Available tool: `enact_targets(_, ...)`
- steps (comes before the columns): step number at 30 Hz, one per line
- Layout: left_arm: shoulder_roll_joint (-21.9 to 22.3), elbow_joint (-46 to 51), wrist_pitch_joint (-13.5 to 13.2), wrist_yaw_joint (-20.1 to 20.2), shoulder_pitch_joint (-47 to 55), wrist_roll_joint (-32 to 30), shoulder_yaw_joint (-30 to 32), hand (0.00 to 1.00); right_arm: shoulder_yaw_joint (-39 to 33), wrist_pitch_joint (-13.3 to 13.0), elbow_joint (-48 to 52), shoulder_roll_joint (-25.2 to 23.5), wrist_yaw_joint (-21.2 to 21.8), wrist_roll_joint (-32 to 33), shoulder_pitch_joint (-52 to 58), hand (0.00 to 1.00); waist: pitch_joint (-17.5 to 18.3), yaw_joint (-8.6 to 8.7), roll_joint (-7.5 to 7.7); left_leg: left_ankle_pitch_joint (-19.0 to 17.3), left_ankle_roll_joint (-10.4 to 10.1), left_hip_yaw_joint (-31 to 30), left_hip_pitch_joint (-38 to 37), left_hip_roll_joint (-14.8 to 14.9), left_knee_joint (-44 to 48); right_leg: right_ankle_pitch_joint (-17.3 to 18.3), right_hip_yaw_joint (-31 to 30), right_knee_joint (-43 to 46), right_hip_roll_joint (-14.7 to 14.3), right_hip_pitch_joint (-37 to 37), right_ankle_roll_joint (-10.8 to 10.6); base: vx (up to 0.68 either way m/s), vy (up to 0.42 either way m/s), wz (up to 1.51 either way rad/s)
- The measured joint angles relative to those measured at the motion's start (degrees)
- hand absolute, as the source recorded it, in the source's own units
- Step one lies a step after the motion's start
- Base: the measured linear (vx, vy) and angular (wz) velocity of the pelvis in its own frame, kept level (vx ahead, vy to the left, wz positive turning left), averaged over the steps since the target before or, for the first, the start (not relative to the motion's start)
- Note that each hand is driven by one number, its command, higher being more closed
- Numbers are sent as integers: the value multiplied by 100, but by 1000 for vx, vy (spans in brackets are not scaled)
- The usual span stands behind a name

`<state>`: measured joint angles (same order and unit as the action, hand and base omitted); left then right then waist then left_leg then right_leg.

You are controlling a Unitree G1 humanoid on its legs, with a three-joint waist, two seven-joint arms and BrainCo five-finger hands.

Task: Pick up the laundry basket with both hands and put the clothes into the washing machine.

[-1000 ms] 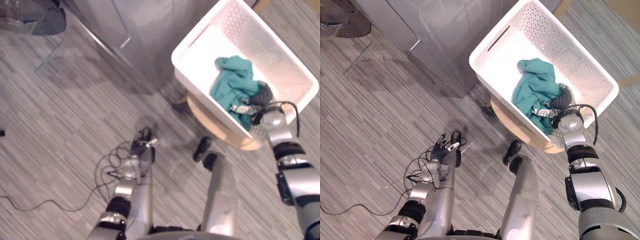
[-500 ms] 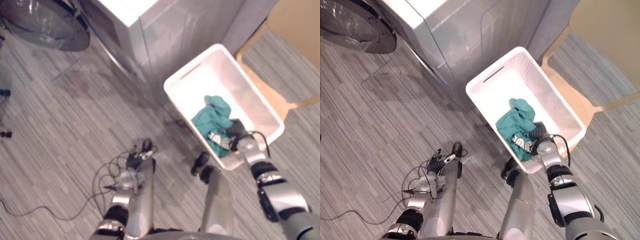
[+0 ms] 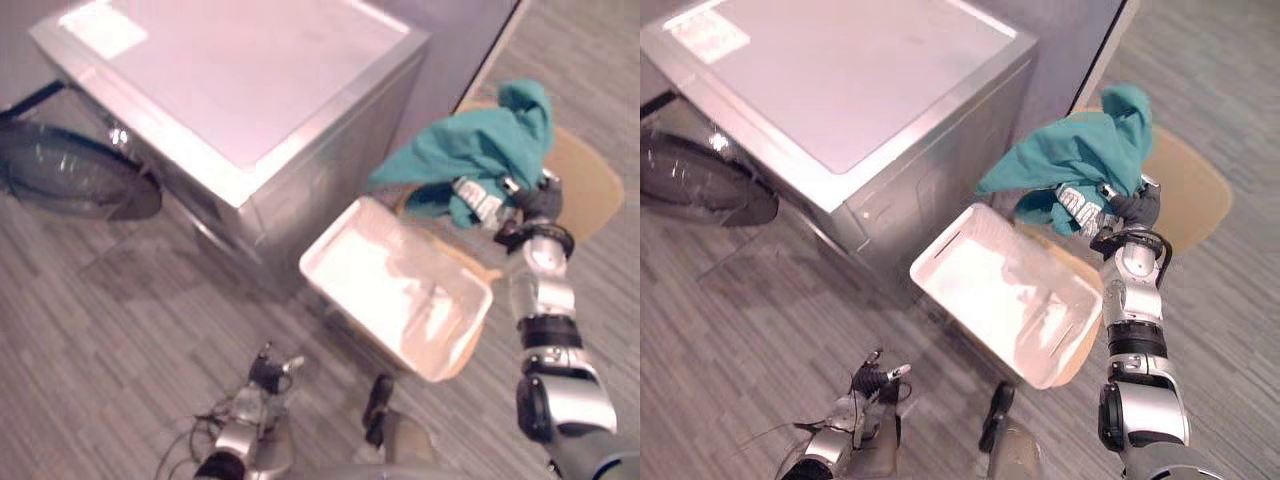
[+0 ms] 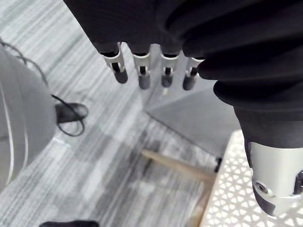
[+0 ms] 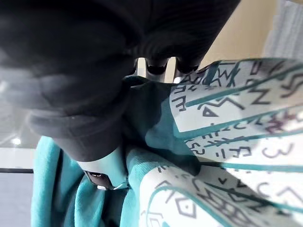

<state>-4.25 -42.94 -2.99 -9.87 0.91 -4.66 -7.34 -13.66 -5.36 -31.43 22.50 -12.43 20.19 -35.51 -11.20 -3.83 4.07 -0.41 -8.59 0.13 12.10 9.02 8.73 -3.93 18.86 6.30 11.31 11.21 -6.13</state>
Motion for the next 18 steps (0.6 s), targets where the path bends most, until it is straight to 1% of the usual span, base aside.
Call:
enact_targets(2, -39, 243, 1, 115, 84, -5, -112, 0, -2, 1, 0, 155, 3, -1, -70, 100, 226, 44, -33, 2, 3, 7, -224, -12, -138, -84, -7, -305, -44, -263, -27, 142, 8, -10)
enact_targets(3, -52, 316, -4, 122, 85, -6, -151, 0, -2, 3, 0, 185, 2, -2, -105, 100, 259, 59, -42, 2, 3, 5, -291, -12, -176, -89, -8, -354, -55, -333, -30, 94, -3, -3)
enact_targets(5, -120, 647, -2, 141, 77, -7, -201, 0, 11, 2, 1, 229, 3, -3, -382, 100, 392, 167, -106, 2, 2, 18, -468, -1, -273, -93, -13, -434, -85, -491, -27, 60, -7, -2)
enact_targets(6, -136, 763, -2, 155, 77, -9, -208, 0, 21, 1, 1, 273, 4, -3, -440, 100, 421, 169, -120, 2, 2, 26, -499, 1, -285, -96, -26, -446, -90, -514, -23, 30, -9, -9)
enact_targets(8, -165, 1511, 0, 153, 78, -9, -217, 0, 23, 1, 117, 365, -6, -3, -636, 100, 513, 168, -160, 2, 2, 48, -619, 17, -318, -113, -114, -469, -119, -569, 0, 6, -10, -16)
enact_targets(9, -171, 1708, -2, 144, 69, -8, -217, 0, 32, -4, 172, 366, -5, -3, -661, 100, 538, 173, -171, 2, 2, 75, -661, 22, -336, -128, -146, -487, -126, -588, -2, -27, -8, -25)
enact_targets(10, -173, 2131, -4, 112, 59, -6, -214, 0, 63, -5, 356, 370, -3, -1, -665, 100, 631, 175, -194, 2, 2, 155, -728, 28, -394, -190, -213, -566, -142, -603, -2, -46, -3, -28)
enact_targets(11, -184, 2563, -20, 94, 19, -2, -210, 0, 80, -46, 575, 373, 12, 0, -664, 100, 705, 217, -226, 1, 2, 193, -750, 15, -405, -244, -279, -629, -143, -608, -9, -51, 2, -27)
enact_targets(12, -201, 2753, -43, 94, -14, -2, -206, 0, 92, -76, 678, 375, 23, 3, -666, 100, 715, 252, -236, 0, 2, 209, -771, 9, -409, -266, -301, -655, -141, -627, -12, -55, 8, -19)
enact_targets(13, -270, 3076, -125, 78, -83, -2, -206, 0, 132, -104, 870, 376, 28, 13, -664, 100, 729, 307, -251, -1, 2, 239, -819, 7, -416, -294, -337, -670, -142, -652, -13, -55, 6, -11)
enact_targets(15, -368, 3407, -169, 37, -275, 6, -223, 0, 140, -118, 1105, 390, 44, 78, -649, 100, 749, 378, -262, -6, 1, 275, -902, 10, -446, -318, -413, -694, -156, -688, -5, -88, -1, -17)
enact_targets(16, -414, 3574, -194, -29, -407, 6, -226, 0, 166, -136, 1281, 391, 58, 124, -599, 100, 830, 431, -274, -8, -1, 299, -930, 9, -496, -366, -473, -771, -177, -689, -7, -87, -6, -23)
enact_targets(18, -503, 3685, -252, -61, -680, 10, -229, 0, 257, -245, 1595, 391, 140, 193, -433, 100, 882, 446, -297, -10, -2, 313, -1023, 10, -571, -401, -575, -821, -213, -699, 6, -68, -15, -26)
